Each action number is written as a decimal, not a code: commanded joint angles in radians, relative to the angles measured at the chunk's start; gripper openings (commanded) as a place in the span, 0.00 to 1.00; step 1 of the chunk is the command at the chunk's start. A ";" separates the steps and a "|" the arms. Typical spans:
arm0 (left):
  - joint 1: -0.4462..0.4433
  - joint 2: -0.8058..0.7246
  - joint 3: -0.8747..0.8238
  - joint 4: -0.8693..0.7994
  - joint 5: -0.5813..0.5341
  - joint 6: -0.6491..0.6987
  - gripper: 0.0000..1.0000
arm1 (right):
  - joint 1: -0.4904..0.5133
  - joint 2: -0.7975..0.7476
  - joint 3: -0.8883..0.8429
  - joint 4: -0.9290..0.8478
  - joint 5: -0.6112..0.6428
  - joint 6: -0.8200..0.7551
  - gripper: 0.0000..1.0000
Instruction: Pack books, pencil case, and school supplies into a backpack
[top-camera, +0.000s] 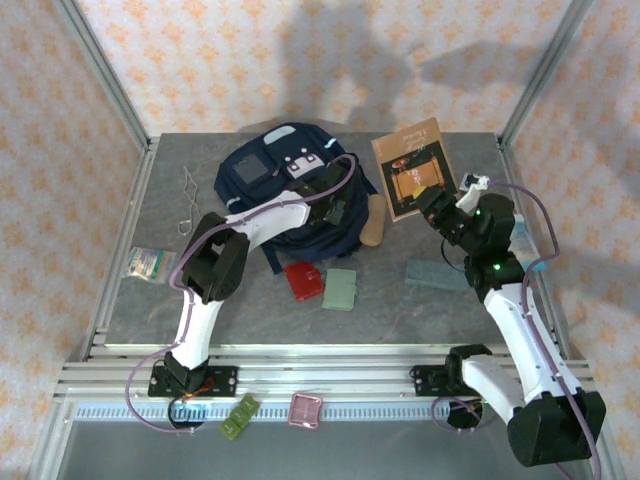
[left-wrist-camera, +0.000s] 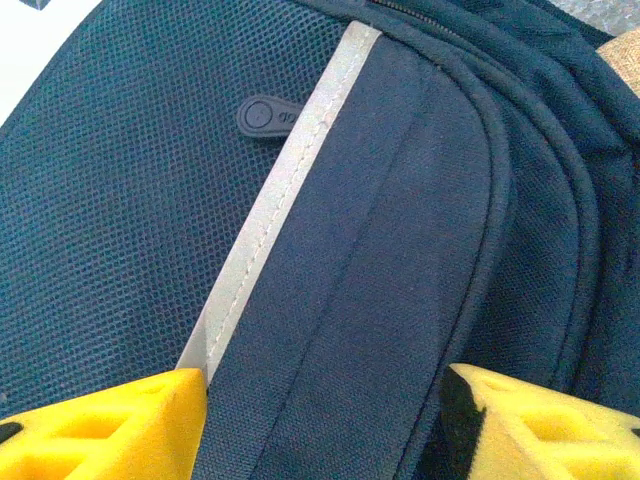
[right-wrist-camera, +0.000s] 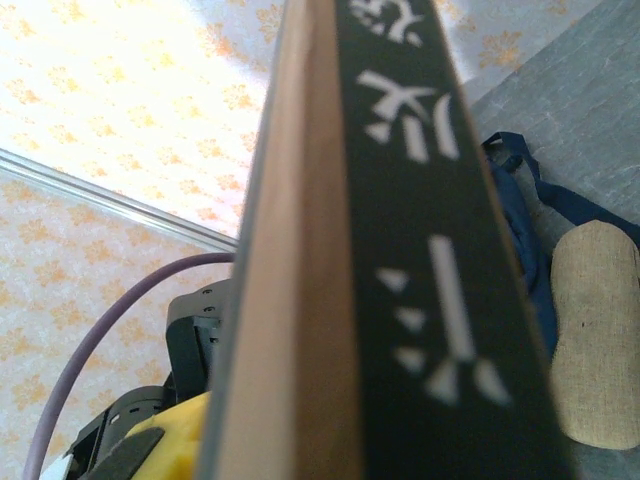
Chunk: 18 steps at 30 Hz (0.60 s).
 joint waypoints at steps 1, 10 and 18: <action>-0.009 0.016 0.022 -0.072 -0.082 0.051 0.64 | -0.008 -0.020 -0.008 0.100 -0.024 -0.018 0.00; -0.012 -0.094 -0.054 -0.004 0.060 0.058 0.67 | -0.008 0.000 -0.014 0.125 -0.048 -0.008 0.00; -0.039 -0.033 -0.054 -0.036 -0.104 0.118 0.68 | -0.008 0.009 -0.021 0.152 -0.068 0.010 0.00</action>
